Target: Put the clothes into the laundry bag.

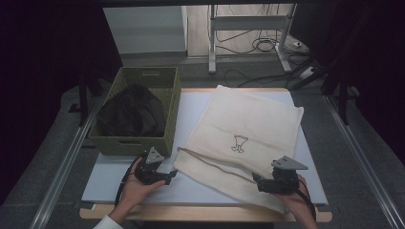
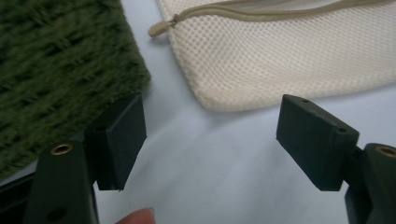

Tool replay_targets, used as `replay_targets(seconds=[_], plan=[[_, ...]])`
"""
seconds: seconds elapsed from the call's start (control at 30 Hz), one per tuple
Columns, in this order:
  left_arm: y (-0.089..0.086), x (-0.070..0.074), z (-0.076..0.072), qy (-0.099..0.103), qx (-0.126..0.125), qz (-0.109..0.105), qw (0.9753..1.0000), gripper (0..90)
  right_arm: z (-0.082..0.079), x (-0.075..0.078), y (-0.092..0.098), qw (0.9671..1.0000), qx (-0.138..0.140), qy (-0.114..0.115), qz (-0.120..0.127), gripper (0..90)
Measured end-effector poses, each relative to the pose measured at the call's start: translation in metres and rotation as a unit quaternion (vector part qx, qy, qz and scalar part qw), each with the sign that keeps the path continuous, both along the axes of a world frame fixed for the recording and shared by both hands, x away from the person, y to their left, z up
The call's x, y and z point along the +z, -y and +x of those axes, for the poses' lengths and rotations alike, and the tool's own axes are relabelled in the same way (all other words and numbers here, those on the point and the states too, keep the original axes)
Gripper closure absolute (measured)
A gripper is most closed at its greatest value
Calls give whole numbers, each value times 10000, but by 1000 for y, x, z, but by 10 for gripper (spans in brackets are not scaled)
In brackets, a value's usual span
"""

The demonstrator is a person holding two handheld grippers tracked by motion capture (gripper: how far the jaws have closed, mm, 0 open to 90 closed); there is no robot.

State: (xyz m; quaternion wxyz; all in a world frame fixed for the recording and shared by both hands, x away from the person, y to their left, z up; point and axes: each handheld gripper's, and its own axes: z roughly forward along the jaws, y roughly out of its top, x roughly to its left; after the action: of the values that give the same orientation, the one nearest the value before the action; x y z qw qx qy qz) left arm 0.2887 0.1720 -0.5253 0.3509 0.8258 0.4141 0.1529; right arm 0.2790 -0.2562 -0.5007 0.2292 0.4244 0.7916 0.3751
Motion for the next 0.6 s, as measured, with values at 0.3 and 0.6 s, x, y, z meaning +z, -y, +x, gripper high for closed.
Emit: replay_targets(seconds=[0.3, 0.6], plan=[[3, -1, -3, 155, -129, -33, 9998, 220, 2, 0, 9, 9998, 133, 137, -80, 167], [5, -1, -8, 300, -216, -56, 9993, 215, 5, 2, 7, 9999, 91, 9, -41, 220]])
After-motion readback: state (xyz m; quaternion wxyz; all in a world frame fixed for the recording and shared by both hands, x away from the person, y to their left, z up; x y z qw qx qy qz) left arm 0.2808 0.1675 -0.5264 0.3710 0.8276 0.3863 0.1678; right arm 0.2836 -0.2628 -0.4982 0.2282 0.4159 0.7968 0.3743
